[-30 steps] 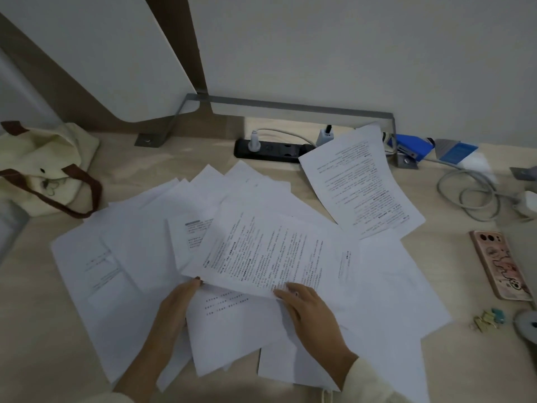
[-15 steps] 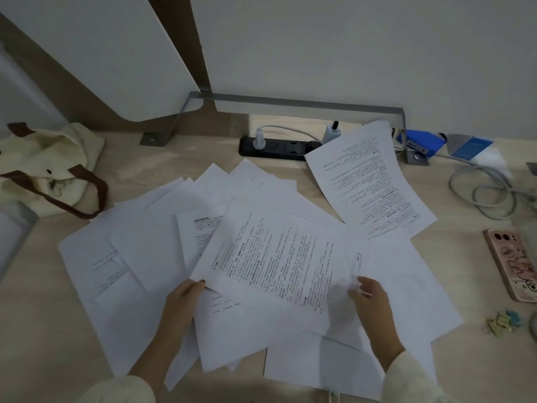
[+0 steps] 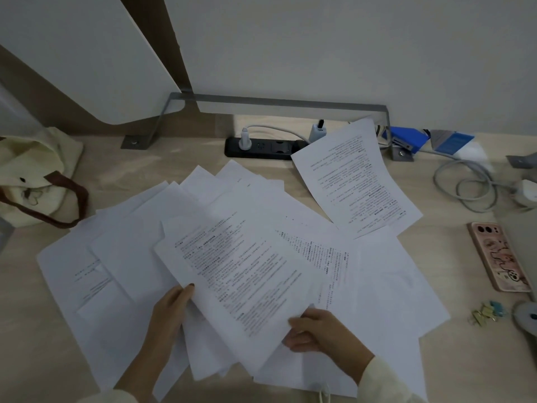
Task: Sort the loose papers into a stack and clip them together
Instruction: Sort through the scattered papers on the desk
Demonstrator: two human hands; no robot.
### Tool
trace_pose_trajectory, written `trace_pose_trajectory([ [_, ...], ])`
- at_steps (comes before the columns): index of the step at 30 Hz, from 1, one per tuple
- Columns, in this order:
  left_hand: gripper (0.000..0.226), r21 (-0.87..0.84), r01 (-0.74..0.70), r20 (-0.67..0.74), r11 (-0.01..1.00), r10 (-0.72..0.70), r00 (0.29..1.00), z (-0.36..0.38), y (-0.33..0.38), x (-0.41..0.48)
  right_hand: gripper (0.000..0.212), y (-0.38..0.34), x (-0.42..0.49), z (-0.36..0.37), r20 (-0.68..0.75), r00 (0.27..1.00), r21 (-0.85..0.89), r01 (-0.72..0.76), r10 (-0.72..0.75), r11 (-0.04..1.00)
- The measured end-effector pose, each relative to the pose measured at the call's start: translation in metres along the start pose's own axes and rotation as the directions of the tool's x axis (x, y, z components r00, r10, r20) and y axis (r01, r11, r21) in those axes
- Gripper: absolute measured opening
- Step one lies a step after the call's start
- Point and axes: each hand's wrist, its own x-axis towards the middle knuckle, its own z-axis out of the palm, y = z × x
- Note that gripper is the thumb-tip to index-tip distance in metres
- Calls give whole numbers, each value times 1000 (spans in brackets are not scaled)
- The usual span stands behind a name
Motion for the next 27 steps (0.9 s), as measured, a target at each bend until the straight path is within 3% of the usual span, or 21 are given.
trace_pose_trajectory([
  [2,17,20,-10,8,1000,10,1000,-2,-2,2,10,3,-2,3,-6,999,-62,37,-37,997],
  [3,15,28,-11,7,1000,11,1000,-2,-2,3,10,4,0,-1,-107,988,-81,103,-111,991],
  [4,14,31,-11,7,999,11,1000,-2,-3,4,9,7,3,-7,-263,944,-106,178,-200,978],
  [5,15,27,-11,11,1000,11,1000,-2,-3,4,3,9,7,-16,-422,866,-150,224,-267,963],
  [6,15,22,-12,12,1000,11,1000,-2,-3,5,10,12,9,-26,-554,775,-196,233,-303,953],
  [8,15,21,-20,11,1000,20,1000,-1,-4,5,35,18,14,-45,-704,654,-226,163,-276,960],
  [9,16,25,-30,7,999,30,1000,-1,-4,4,44,21,16,-53,-741,633,-193,118,-224,974],
  [12,25,24,-56,-2,998,56,998,2,-4,1,54,25,19,-65,-709,703,40,114,-52,993],
  [14,31,13,-61,-12,998,62,998,5,-1,-3,49,27,21,-65,-648,759,129,184,-58,974],
  [18,29,27,-58,-22,998,59,998,3,0,-4,13,24,16,-55,-597,790,60,222,-143,973],
  [19,26,24,-53,-24,998,54,998,1,-1,-3,12,23,13,-54,-585,792,23,232,-175,973],
  [23,23,32,-32,-16,999,33,999,-5,0,0,13,14,1,-63,-705,650,-42,362,-284,931],
  [26,22,78,-29,-4,997,30,1000,-10,-2,4,15,0,-10,-80,-816,534,137,547,-219,826],
  [27,20,93,-37,7,995,37,999,-12,-1,4,13,-2,-14,-84,-813,545,206,598,-204,775],
])
